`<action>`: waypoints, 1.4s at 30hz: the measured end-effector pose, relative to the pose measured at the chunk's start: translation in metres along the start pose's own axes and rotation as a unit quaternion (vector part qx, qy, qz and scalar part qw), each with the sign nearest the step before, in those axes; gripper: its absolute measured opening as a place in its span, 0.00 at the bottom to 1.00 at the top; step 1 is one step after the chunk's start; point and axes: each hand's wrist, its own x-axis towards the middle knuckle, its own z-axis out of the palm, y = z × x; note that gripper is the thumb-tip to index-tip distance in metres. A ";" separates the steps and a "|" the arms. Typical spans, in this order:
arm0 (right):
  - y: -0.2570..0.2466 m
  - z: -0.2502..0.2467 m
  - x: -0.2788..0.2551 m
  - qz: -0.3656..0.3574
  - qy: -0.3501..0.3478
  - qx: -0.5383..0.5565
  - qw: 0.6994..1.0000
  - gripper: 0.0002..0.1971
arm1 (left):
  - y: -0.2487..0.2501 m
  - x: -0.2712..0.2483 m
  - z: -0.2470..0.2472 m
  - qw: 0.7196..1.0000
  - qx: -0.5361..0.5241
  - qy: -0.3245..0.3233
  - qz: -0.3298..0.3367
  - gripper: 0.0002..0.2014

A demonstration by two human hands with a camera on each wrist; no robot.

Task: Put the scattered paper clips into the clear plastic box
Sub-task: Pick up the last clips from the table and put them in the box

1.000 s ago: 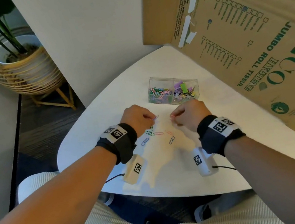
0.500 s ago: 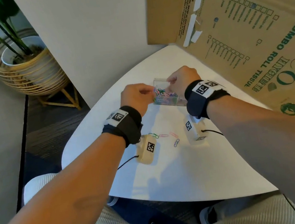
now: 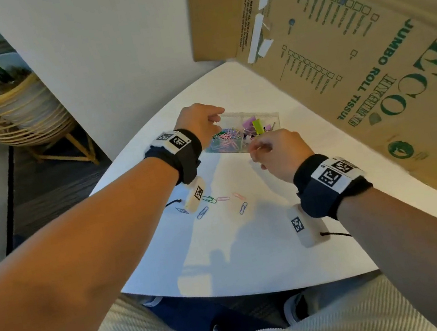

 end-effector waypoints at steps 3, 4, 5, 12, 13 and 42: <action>0.004 0.006 -0.010 -0.023 -0.072 -0.083 0.994 0.08 | 0.000 -0.018 -0.011 0.998 0.040 0.003 0.046 0.19; 0.006 0.009 -0.013 -0.031 -0.099 -0.104 0.989 0.10 | 0.000 -0.028 -0.015 0.996 0.065 -0.006 0.065 0.17; 0.007 0.013 -0.017 -0.036 -0.125 -0.112 0.985 0.13 | -0.002 -0.038 -0.018 0.992 0.091 -0.024 0.078 0.15; 0.006 0.038 -0.016 -0.113 -0.228 -0.285 0.924 0.31 | -0.043 -0.102 -0.006 0.938 0.263 -0.221 0.050 0.26; 0.003 0.041 -0.015 -0.116 -0.229 -0.295 0.920 0.25 | -0.048 -0.106 -0.003 0.934 0.266 -0.236 0.039 0.30; -0.017 0.059 -0.010 -0.102 -0.178 -0.289 0.935 0.20 | -0.048 -0.110 0.011 0.940 0.286 -0.180 0.041 0.11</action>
